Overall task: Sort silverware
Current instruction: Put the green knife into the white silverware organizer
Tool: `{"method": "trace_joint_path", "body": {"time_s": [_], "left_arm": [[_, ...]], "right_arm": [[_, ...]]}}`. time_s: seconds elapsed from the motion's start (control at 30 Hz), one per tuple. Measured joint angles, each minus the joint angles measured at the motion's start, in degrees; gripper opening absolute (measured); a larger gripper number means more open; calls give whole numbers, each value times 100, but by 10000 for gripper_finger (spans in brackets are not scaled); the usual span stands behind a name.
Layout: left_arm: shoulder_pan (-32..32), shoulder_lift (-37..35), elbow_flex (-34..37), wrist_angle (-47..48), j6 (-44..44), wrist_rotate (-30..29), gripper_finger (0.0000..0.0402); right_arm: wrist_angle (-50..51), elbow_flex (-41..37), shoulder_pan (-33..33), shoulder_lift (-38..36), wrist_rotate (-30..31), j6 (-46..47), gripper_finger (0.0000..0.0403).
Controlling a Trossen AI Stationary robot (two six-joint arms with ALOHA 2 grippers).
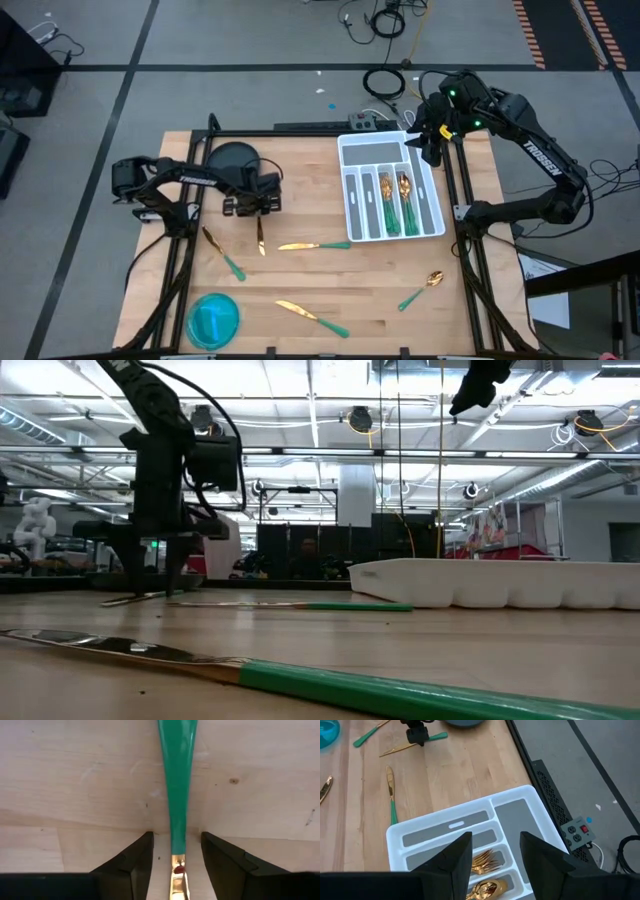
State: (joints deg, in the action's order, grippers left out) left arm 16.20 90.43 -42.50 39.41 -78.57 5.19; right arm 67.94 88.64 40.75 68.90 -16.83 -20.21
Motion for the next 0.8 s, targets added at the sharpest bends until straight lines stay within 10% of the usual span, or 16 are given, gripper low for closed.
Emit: {"method": "trace_joint_path", "body": {"time_s": [0.8], "left_arm": [[10, 182, -110, 144, 814, -245, 15]], "right_arm": [[-11, 0, 0, 0, 1, 94, 160]]}}
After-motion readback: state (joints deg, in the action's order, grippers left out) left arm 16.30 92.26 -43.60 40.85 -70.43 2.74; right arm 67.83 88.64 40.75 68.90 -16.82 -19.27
